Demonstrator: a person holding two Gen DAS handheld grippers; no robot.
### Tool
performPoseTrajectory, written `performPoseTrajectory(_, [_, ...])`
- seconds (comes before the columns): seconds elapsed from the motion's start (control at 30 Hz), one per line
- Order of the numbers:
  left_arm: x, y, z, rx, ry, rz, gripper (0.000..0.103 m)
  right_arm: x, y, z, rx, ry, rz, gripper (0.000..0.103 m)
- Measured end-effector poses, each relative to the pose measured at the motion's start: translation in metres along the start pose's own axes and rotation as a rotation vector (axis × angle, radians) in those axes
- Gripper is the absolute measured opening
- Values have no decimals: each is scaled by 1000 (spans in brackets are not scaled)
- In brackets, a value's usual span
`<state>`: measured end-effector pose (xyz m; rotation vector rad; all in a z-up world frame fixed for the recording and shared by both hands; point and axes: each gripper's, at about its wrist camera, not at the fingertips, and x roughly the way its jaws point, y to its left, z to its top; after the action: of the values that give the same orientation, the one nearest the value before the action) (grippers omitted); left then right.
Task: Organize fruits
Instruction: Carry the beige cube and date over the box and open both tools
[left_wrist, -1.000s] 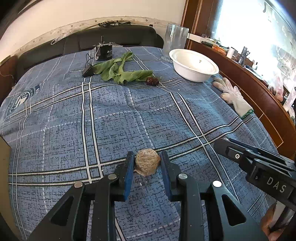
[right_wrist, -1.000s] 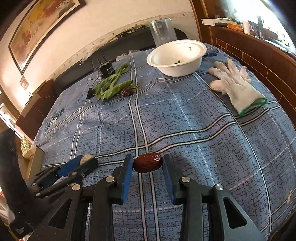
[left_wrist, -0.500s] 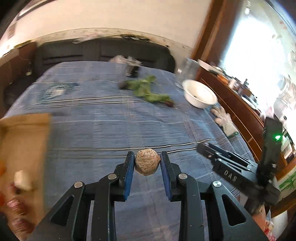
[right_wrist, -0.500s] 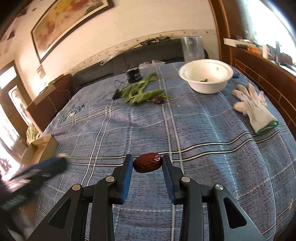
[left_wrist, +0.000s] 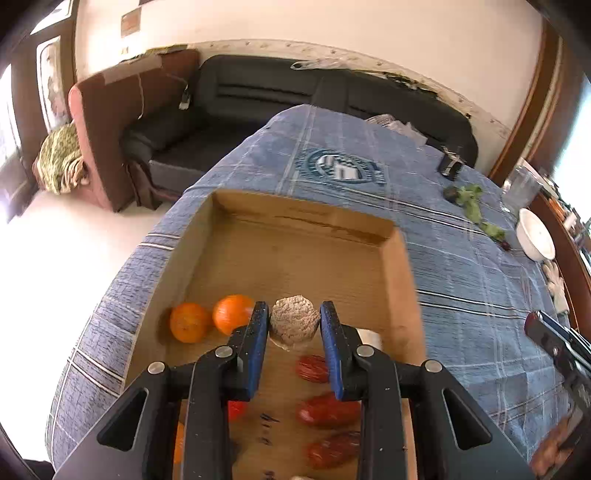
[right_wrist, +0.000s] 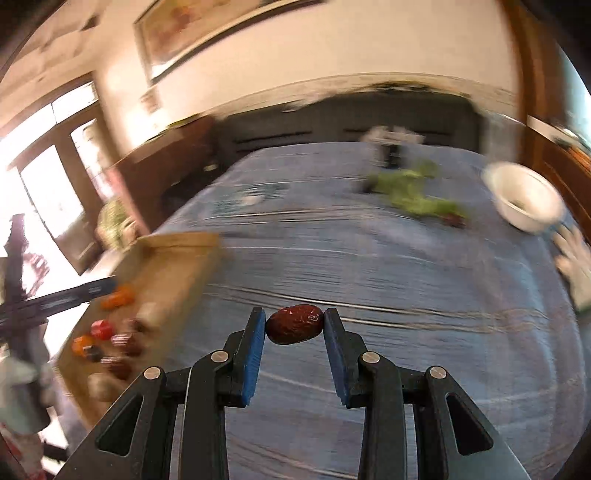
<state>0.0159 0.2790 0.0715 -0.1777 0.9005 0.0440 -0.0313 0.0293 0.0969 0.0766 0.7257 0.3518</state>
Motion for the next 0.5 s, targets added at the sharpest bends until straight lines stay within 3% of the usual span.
performPoseTrajectory(0.1, [15,10,4,-22,27,10,28,25,46,13,-74,57,54,36])
performPoseTrajectory(0.23, [21,20,6,-43,33,13,28,67,89,25,-160,113,59,36])
performPoseTrajectory(0.5, [4,46,-3,-157,19,-84,28,143,120,34,-192,218,89,36])
